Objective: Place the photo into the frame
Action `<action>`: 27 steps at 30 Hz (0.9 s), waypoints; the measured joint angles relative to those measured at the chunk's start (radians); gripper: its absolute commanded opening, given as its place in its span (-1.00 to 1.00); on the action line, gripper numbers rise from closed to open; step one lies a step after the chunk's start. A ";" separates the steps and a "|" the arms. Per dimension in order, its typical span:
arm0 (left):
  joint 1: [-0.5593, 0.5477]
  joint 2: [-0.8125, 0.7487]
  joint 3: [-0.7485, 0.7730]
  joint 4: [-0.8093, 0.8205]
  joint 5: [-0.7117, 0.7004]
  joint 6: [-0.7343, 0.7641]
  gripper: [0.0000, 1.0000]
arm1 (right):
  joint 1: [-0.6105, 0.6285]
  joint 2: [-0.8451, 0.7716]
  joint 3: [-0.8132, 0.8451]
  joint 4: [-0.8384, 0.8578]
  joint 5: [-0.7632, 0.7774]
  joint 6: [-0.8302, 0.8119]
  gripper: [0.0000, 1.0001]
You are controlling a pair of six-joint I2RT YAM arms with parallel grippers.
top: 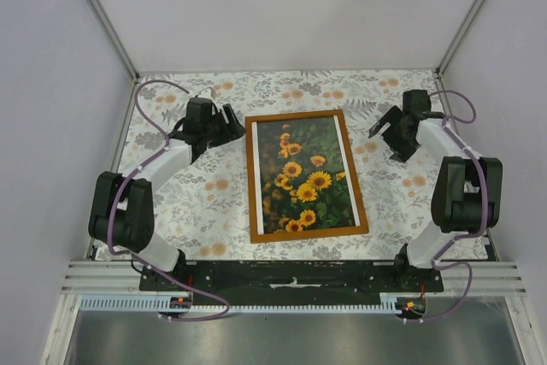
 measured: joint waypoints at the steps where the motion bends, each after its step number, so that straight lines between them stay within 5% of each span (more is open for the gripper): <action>1: 0.000 -0.016 -0.010 -0.020 0.001 -0.001 0.52 | 0.023 -0.024 -0.026 0.021 -0.009 -0.011 0.93; 12: -0.092 -0.194 -0.203 -0.113 0.010 -0.021 0.51 | 0.151 -0.249 -0.445 0.161 -0.125 -0.080 0.92; 27: -0.106 -0.187 -0.223 -0.119 0.032 -0.037 0.53 | 0.299 -0.330 -0.564 0.346 -0.239 0.028 0.93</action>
